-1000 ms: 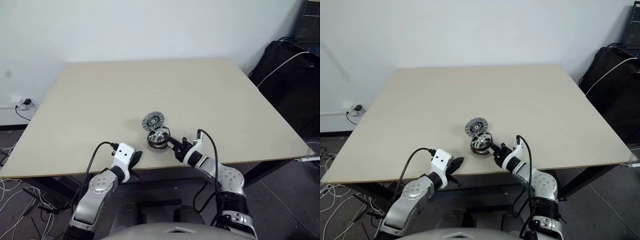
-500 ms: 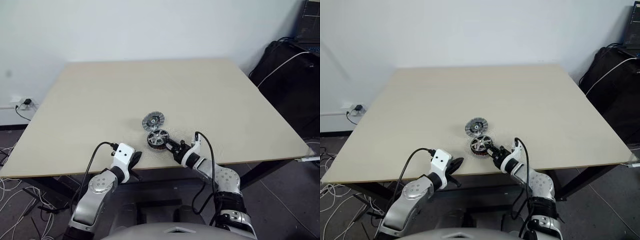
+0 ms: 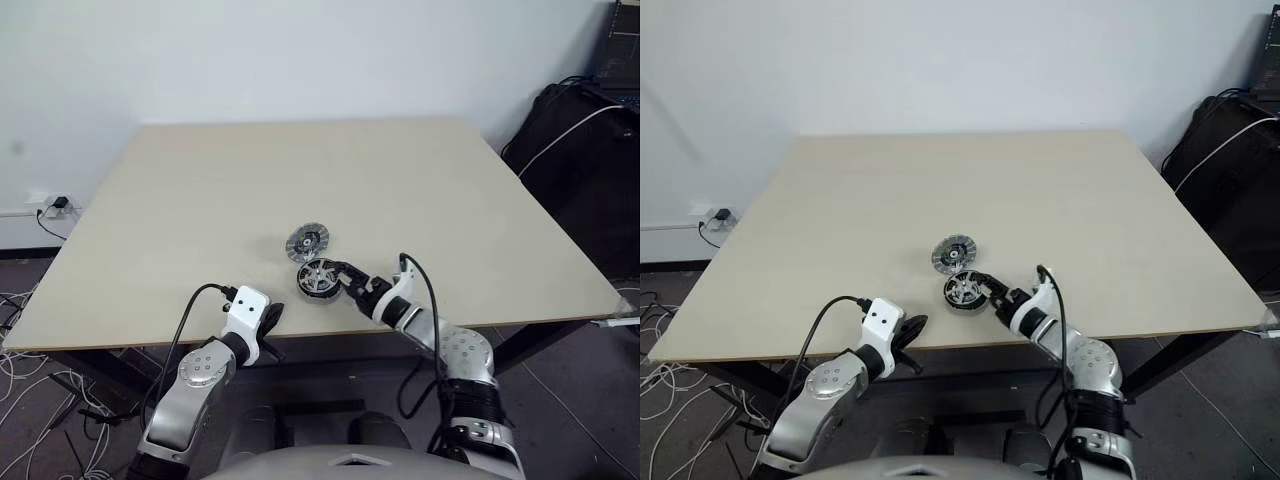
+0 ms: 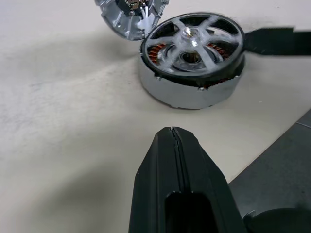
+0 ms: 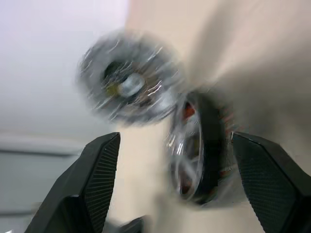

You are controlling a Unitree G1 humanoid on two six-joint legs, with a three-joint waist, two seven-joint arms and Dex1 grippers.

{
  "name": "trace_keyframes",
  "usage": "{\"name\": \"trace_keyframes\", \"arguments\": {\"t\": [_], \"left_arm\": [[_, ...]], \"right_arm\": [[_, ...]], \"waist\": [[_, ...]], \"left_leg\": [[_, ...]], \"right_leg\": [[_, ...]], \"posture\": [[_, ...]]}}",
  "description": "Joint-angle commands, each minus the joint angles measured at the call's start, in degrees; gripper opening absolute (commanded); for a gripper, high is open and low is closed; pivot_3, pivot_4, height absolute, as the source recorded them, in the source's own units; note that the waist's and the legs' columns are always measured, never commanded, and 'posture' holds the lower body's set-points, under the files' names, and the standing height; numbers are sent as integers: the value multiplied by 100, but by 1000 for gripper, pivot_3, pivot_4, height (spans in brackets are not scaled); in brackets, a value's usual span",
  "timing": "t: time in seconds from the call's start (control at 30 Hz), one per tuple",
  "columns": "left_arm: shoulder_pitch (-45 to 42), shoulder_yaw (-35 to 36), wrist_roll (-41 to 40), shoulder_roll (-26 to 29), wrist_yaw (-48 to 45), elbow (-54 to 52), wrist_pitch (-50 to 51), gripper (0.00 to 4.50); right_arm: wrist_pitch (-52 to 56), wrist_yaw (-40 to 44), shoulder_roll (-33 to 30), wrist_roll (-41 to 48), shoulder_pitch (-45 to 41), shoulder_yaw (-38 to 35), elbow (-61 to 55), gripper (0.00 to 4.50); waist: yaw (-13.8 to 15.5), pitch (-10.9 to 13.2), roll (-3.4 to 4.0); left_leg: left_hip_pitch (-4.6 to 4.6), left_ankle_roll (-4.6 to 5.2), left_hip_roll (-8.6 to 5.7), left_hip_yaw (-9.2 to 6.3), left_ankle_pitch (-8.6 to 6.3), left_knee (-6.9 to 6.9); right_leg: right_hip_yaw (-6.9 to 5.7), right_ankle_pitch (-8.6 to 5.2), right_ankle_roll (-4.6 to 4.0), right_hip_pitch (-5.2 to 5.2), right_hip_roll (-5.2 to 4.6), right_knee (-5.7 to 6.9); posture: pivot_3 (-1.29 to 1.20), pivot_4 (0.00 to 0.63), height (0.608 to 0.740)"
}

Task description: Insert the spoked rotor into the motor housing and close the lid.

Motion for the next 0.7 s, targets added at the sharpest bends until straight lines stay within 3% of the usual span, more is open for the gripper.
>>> {"name": "trace_keyframes", "arguments": {"t": [0.03,0.1,0.2,0.43,0.53,0.7], "left_arm": [[-103,-8,-13,-4,-42,-210,-94,0],[-117,-14,-18,-6,-55,-194,-100,0],[-135,-14,-19,-3,-75,-180,-107,0],[-150,-8,-13,-13,-96,-179,-103,0],[-140,-12,-3,-20,-93,-166,-112,0],[-131,-9,-1,-37,-84,-163,-111,0]], "right_arm": [[-163,-48,-229,-443,-153,196,-465,3883],[-224,-33,-326,-728,-157,407,-667,3883],[-476,90,-468,-1420,-164,1126,-1177,3260],[-1509,635,-1016,-3445,-430,3185,-1468,977],[-1748,855,-923,-3788,-587,3526,-1216,9],[-2014,967,-607,-4194,-872,3649,-624,9]], "waist": [[-7,1,1],[-23,2,1],[-43,3,-2],[-42,13,-25],[-41,15,-39],[-36,16,-42]], "left_leg": [[-2,0,0,1,0,-3],[-10,0,0,5,0,-7],[-15,1,0,7,1,-7],[-13,3,-1,8,1,16],[-12,2,-1,7,1,18],[-13,2,-1,8,1,16]], "right_leg": [[1,-2,-4,-4,2,0],[10,-6,-7,-19,7,1],[20,-10,-8,-29,18,7],[20,-2,6,-19,14,9],[19,2,8,-18,11,9],[19,2,6,-20,14,9]], "posture": [[0,0,740],[0,0,740],[0,0,740],[0,0,740],[0,0,740],[0,0,740]]}}
